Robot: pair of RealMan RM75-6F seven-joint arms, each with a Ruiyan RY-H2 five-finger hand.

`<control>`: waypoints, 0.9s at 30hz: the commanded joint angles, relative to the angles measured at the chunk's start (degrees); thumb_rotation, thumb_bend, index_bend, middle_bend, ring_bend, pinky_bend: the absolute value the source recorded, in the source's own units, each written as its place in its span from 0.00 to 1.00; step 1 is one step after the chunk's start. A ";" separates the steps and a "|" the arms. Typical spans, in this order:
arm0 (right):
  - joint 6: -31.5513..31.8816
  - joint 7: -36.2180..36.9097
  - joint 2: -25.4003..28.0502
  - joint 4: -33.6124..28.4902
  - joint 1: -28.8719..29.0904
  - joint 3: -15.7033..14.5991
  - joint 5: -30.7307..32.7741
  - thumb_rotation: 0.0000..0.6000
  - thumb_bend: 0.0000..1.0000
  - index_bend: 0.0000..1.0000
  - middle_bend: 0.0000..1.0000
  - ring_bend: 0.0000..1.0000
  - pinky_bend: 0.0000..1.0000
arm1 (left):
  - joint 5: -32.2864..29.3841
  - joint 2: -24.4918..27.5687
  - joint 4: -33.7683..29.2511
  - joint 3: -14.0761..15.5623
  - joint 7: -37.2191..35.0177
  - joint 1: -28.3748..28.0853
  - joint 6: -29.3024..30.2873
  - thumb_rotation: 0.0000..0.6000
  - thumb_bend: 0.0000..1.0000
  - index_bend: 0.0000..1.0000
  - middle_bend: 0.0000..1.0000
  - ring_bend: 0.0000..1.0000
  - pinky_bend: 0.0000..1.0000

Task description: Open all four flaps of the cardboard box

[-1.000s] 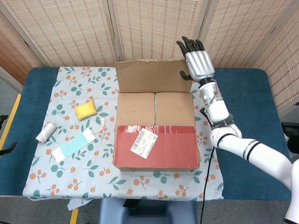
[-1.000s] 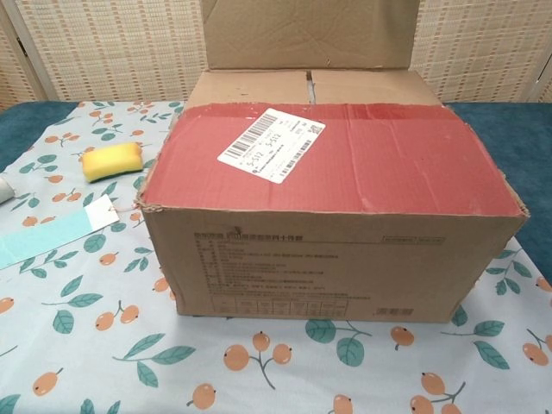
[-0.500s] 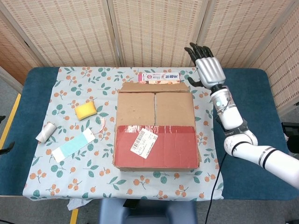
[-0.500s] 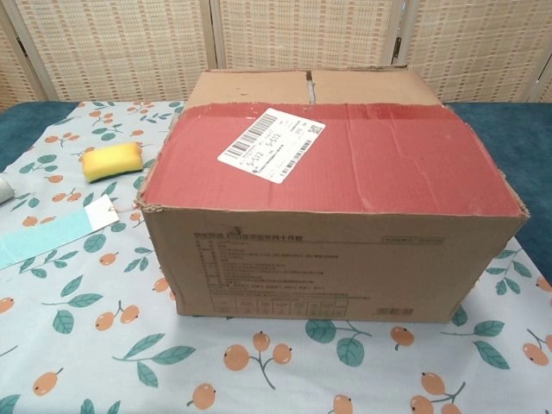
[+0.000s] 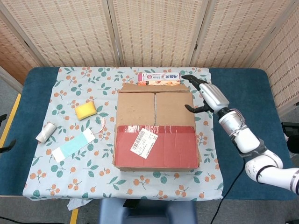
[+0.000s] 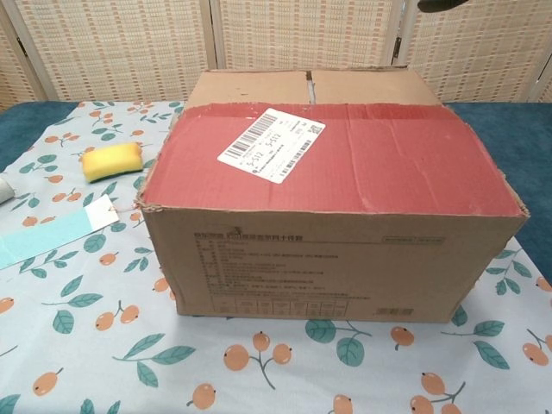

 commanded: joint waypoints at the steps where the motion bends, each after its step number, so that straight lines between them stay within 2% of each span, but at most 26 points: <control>1: -3.69 13.99 5.22 -4.08 -4.94 -1.06 -11.07 1.00 0.38 0.18 0.16 0.19 0.24 | -0.60 0.27 -0.80 -0.09 1.33 0.22 0.11 1.00 0.39 0.02 0.18 0.16 0.07; 5: -4.46 23.16 6.98 -4.28 -5.52 -2.37 -15.71 1.00 0.38 0.21 0.16 0.19 0.26 | -1.62 0.47 -1.23 -0.40 1.66 0.46 -0.17 1.00 0.39 0.01 0.18 0.15 0.07; 7: -6.46 27.72 8.07 -3.48 -4.79 -3.17 -17.30 1.00 0.38 0.22 0.17 0.20 0.34 | -2.05 0.54 -1.51 -0.56 2.13 0.53 -0.18 1.00 0.40 0.01 0.18 0.15 0.08; 9: -7.01 31.00 7.95 -2.21 -4.16 -3.53 -17.99 1.00 0.38 0.22 0.17 0.20 0.38 | -2.72 0.43 -1.66 -0.78 3.06 0.58 -0.20 1.00 0.40 0.03 0.17 0.15 0.08; 13: -6.39 38.95 7.05 -0.72 -3.29 -4.96 -21.02 1.00 0.38 0.22 0.18 0.22 0.38 | -3.39 0.44 -2.21 -0.98 4.11 0.42 -0.71 1.00 0.40 0.03 0.17 0.14 0.06; 20: -0.74 53.93 4.36 4.50 -2.37 -8.84 -27.67 1.00 0.38 0.22 0.18 0.24 0.38 | -3.13 0.27 -2.31 -1.10 4.40 0.23 -0.62 1.00 0.39 0.00 0.17 0.14 0.07; 23: 2.59 55.40 2.51 8.08 -1.70 -10.42 -30.20 1.00 0.38 0.22 0.19 0.24 0.38 | -3.01 -0.06 -1.90 -1.17 4.37 0.00 -0.76 1.00 0.39 0.00 0.17 0.14 0.07; 27: 3.09 56.04 0.77 9.62 -0.05 -11.94 -30.07 1.00 0.38 0.22 0.20 0.25 0.38 | -2.41 -0.02 -2.18 -0.96 4.24 0.06 -0.48 1.00 0.39 0.00 0.17 0.14 0.06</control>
